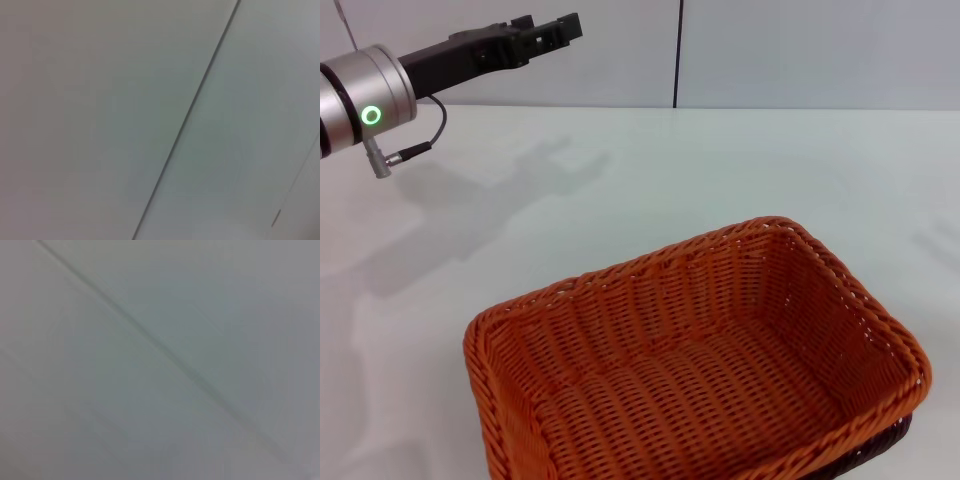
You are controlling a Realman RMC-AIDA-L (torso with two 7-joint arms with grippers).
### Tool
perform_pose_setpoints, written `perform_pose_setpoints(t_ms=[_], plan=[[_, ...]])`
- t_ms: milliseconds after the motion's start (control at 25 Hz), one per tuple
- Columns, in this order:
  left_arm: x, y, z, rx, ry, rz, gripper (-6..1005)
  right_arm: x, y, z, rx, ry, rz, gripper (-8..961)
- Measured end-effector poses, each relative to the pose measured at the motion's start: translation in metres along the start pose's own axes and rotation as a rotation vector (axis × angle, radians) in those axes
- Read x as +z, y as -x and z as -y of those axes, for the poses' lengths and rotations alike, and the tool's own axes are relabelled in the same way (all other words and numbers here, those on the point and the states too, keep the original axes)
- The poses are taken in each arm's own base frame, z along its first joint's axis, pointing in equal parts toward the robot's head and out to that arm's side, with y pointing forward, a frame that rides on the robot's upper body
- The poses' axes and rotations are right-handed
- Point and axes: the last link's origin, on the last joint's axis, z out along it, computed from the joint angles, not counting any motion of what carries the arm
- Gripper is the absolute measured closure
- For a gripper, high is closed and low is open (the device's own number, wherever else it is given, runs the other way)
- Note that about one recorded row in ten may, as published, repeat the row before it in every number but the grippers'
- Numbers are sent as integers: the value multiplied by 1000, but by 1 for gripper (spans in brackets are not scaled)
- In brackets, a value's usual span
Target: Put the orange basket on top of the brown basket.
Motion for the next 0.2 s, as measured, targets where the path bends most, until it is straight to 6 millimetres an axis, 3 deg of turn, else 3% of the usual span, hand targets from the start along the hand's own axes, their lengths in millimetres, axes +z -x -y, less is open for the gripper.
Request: perform_pose_setpoints(t_ms=[200], plan=[[-7, 1, 3, 2, -14, -67, 165, -24, 10, 16, -214, -113, 206, 130]])
